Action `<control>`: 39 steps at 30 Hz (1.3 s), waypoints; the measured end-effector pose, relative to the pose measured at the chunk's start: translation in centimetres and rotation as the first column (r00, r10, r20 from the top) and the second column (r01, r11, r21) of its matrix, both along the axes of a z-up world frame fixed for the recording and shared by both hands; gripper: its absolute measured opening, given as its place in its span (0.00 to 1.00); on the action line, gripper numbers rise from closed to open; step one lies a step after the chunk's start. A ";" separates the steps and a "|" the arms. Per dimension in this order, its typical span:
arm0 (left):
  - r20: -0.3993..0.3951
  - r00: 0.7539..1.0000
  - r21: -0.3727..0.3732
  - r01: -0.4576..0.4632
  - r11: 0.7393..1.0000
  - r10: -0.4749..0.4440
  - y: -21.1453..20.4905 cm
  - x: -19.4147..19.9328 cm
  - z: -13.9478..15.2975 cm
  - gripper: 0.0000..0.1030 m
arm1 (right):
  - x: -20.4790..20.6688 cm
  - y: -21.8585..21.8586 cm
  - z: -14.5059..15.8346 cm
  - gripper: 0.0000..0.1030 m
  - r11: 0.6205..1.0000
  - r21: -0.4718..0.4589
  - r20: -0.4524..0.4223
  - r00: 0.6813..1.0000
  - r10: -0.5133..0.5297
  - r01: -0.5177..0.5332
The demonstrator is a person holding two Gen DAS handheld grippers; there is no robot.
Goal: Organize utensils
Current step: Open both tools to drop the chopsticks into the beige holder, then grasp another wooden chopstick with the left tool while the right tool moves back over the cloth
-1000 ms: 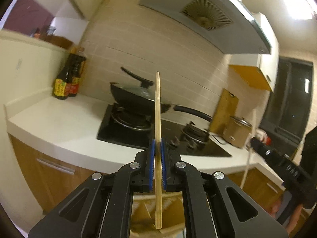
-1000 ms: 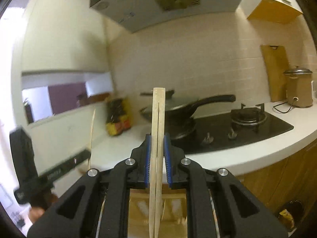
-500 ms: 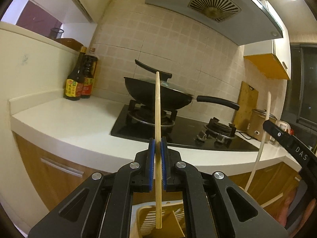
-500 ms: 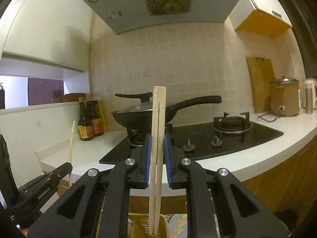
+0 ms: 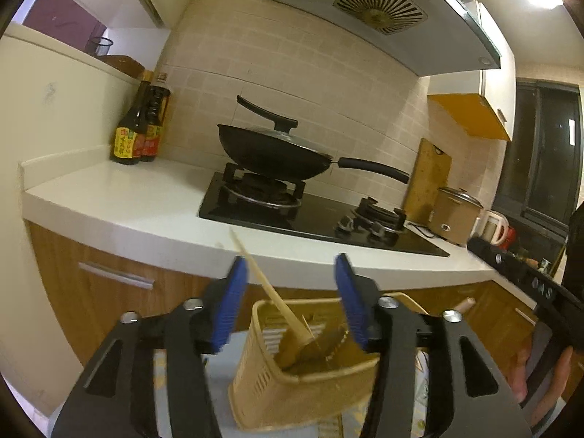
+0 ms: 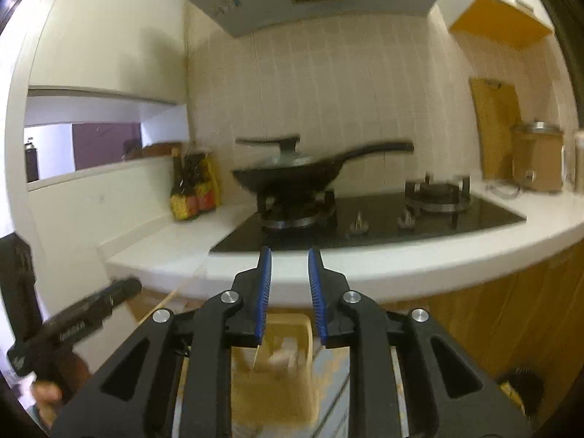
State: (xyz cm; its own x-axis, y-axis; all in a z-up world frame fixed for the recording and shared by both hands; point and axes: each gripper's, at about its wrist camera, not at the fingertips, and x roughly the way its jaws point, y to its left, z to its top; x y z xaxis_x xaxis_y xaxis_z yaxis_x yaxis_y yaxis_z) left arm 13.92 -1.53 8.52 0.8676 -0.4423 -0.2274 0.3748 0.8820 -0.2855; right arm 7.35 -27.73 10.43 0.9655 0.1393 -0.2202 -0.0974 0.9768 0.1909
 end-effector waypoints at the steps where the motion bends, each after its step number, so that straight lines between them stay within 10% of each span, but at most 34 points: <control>1: -0.007 1.000 0.000 -0.016 1.000 0.016 0.4 -0.2 0.1 0.53 | -0.8 -0.4 -0.1 0.18 1.000 0.007 -0.025 1.000 0.016 -0.016; 17: -0.224 0.974 -0.096 0.019 0.995 -0.040 6.7 1.5 0.4 0.53 | -8.8 -5.0 -3.6 0.18 0.998 0.066 -0.230 0.973 0.030 -0.015; 22: -0.344 0.935 -0.010 0.091 0.996 -0.089 7.1 5.6 -2.0 0.51 | -9.7 -5.6 -4.6 0.19 0.998 0.067 -0.267 0.964 0.010 0.008; 26: -0.436 0.875 -0.033 0.218 0.975 -0.210 7.4 8.2 -5.8 0.51 | -9.8 -6.0 -5.9 0.40 0.998 0.054 -0.300 0.954 -0.011 0.028; 35: -0.551 0.804 0.234 0.407 0.883 -0.224 4.6 8.3 -11.7 0.35 | -9.3 -7.2 -8.8 0.43 0.994 0.078 -0.371 0.928 -0.040 0.074; 39: -0.548 0.812 0.304 0.418 0.856 -0.202 3.2 8.3 -12.8 0.33 | -9.1 -7.8 -9.9 0.43 0.990 0.115 -0.400 0.916 -0.031 0.084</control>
